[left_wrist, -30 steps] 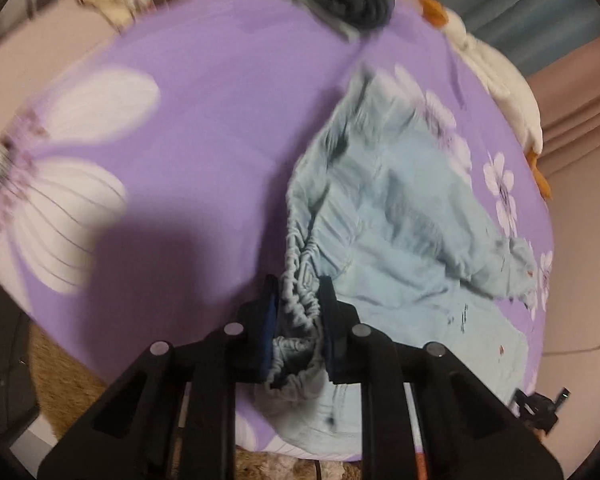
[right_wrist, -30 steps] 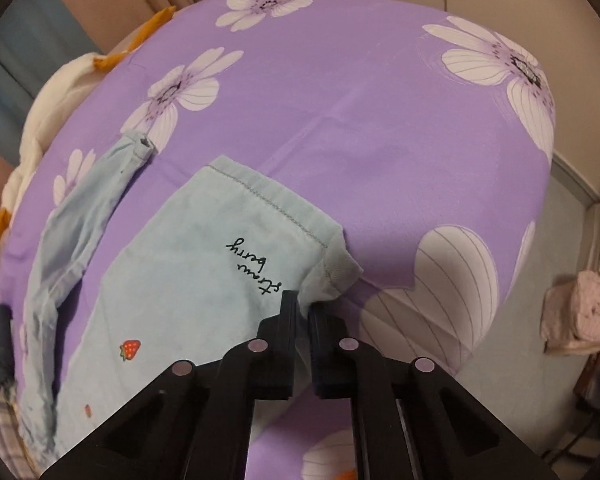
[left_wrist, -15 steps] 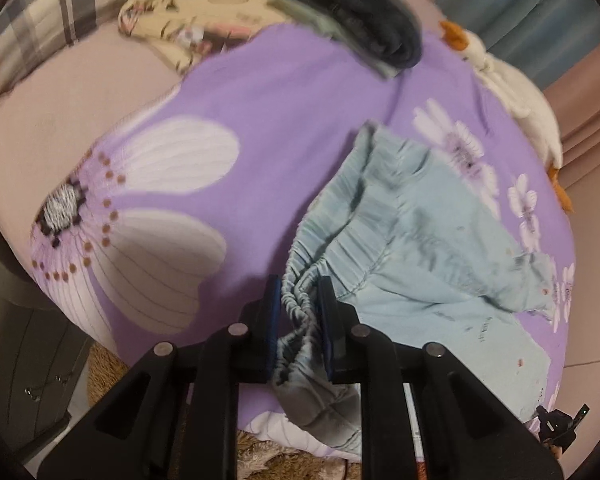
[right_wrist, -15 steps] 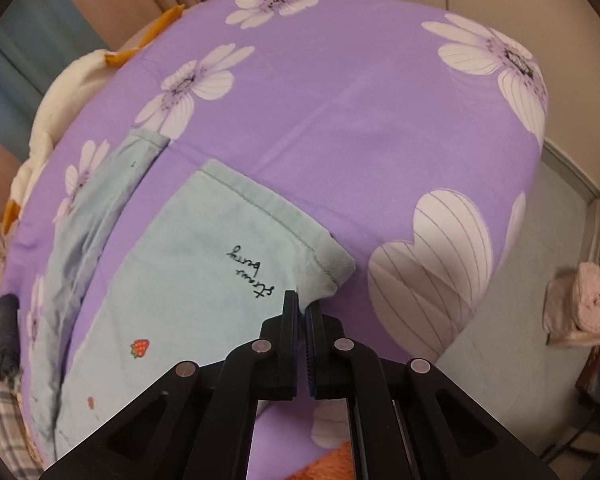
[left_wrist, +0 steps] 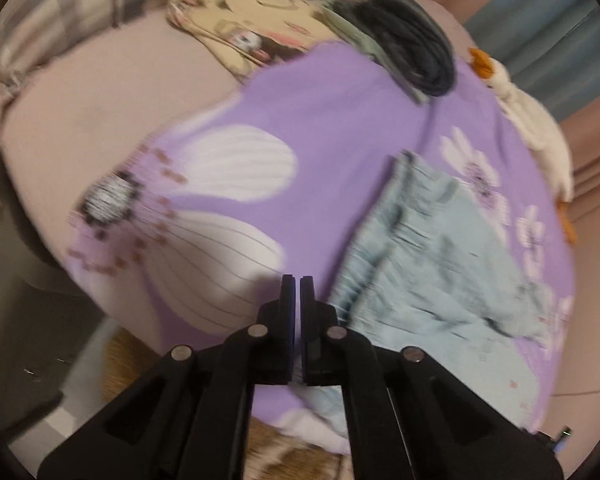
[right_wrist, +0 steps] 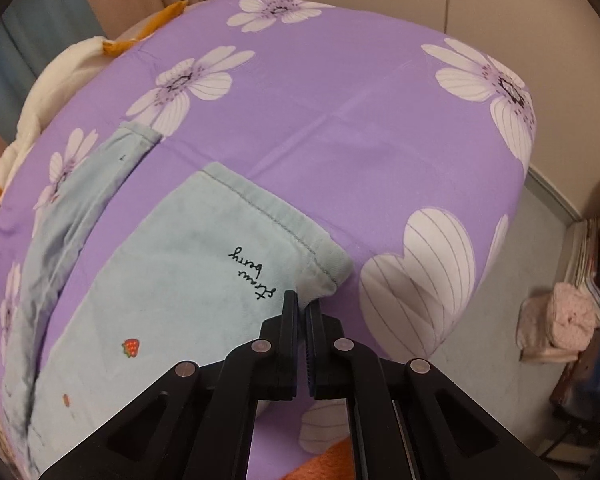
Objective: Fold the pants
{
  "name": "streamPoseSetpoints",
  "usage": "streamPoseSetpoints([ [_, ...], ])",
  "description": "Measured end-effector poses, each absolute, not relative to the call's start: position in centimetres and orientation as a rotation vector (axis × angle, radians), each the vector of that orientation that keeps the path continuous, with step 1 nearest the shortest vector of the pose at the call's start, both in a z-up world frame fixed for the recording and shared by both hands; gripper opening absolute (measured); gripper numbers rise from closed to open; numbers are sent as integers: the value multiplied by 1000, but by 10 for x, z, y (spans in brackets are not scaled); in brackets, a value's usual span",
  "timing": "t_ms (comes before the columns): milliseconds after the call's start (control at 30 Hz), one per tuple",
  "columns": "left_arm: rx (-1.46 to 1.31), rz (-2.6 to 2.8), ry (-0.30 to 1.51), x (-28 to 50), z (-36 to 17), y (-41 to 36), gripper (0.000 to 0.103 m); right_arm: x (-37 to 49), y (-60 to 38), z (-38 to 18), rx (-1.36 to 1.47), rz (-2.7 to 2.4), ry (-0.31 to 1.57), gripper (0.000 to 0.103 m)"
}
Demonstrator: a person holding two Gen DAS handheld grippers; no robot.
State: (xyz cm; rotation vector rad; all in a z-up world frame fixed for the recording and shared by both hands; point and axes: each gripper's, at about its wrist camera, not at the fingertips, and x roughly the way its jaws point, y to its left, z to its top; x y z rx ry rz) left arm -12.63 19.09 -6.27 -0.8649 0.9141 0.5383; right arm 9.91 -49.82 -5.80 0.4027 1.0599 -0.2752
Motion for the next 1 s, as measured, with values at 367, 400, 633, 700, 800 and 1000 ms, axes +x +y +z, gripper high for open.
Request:
streamPoseSetpoints([
  [367,-941,418,978,-115,-78,159,72,95,-503,-61,421,-264,1064,11],
  [400,-981,398,993,-115,-86,158,72,94,-502,-62,422,-265,1068,26],
  [633,-962,399,982,-107,-97,141,29,93,-498,-64,450,-229,1060,48],
  [700,-980,418,962,-108,-94,143,27,96,-496,-65,437,-231,1061,21],
  [800,-918,455,916,-113,-75,143,25,96,-495,-60,455,-244,1057,5],
  [1000,-827,505,943,-112,-65,147,26,80,-493,-31,469,-204,980,5],
])
